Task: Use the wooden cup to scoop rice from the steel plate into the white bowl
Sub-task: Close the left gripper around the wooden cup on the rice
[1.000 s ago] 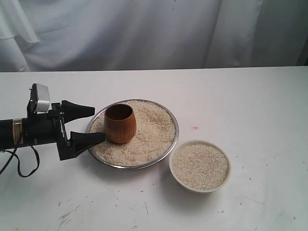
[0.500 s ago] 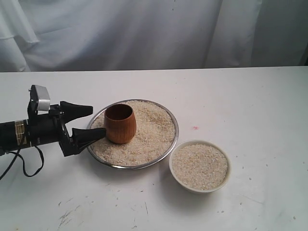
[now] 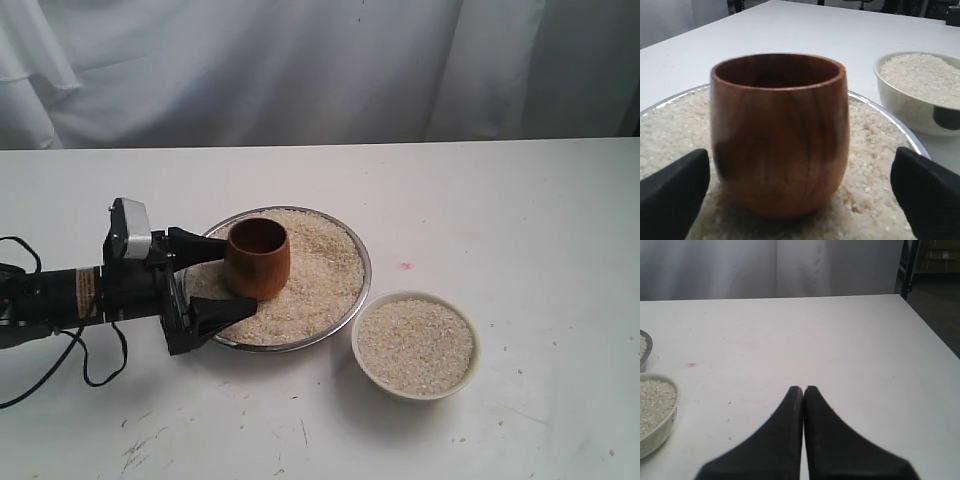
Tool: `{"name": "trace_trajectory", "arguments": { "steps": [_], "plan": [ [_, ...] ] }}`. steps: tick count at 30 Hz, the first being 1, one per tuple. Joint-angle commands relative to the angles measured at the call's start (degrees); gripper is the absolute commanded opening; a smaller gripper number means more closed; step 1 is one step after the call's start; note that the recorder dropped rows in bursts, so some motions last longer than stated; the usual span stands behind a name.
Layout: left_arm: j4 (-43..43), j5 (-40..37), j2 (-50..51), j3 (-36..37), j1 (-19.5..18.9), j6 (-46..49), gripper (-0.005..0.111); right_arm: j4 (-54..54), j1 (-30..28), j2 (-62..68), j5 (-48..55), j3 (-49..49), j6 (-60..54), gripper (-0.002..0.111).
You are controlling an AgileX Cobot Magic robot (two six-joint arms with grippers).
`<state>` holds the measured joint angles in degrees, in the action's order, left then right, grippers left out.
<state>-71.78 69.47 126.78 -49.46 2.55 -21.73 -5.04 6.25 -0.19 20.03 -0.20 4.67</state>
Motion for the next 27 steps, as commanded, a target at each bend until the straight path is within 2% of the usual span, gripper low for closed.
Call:
{"name": "trace_trajectory", "arguments": {
  "steps": [1, 14, 23, 27],
  "plan": [
    [3.85, 0.5, -0.06, -0.23, 0.39, 1.04, 0.091, 0.04, 0.04, 0.19, -0.22, 0.2, 0.02, 0.0],
    [5.22, 0.5, -0.06, -1.35, 0.39, 0.73, 0.091, 0.04, 0.04, 0.19, -0.22, 0.2, 0.02, 0.0],
    [5.22, -1.23, -0.06, -1.56, 3.72, 1.12, 0.091, 0.04, 0.04, 0.19, -0.22, 0.2, 0.02, 0.0],
    [5.87, -2.31, -0.06, -1.56, 3.73, 1.12, 0.091, 0.04, 0.04, 0.19, -0.22, 0.2, 0.02, 0.0]
  ]
}}
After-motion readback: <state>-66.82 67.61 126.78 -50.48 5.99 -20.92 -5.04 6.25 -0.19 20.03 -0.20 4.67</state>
